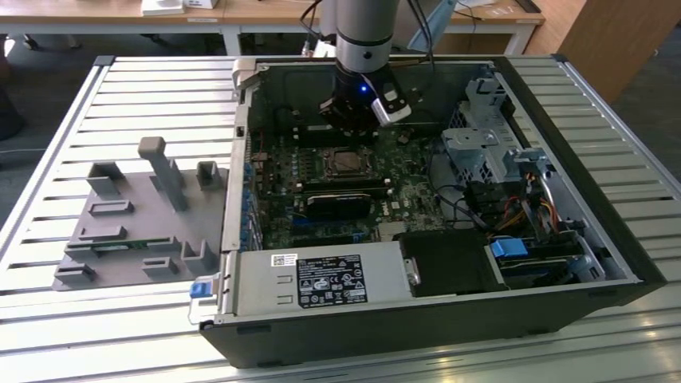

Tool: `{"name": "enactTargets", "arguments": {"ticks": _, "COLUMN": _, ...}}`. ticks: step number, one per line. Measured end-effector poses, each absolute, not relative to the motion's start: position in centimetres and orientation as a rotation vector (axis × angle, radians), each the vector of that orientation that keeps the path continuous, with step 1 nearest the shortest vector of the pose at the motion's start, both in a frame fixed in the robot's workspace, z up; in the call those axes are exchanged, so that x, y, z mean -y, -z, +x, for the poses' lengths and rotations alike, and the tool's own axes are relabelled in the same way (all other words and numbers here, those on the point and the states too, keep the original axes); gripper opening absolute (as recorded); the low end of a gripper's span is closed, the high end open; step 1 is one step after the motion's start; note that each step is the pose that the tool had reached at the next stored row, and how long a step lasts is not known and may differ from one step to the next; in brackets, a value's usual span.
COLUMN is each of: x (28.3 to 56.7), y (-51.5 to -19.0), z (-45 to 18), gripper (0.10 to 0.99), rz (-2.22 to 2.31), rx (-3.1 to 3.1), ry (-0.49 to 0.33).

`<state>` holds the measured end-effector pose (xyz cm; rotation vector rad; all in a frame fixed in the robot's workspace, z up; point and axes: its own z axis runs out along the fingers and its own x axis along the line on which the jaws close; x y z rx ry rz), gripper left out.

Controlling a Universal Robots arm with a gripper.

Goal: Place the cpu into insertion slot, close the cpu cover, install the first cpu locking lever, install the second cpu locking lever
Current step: 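Install the first cpu locking lever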

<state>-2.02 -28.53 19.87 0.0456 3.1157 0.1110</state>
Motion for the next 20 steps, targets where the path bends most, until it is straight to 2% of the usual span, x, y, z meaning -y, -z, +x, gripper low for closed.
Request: {"name": "enactTargets", "arguments": {"ticks": 20, "x": 28.51, "y": -19.78, "z": -2.0, "gripper": 0.106, "rz": 0.045, "rx": -3.115, "ry": -0.097}}
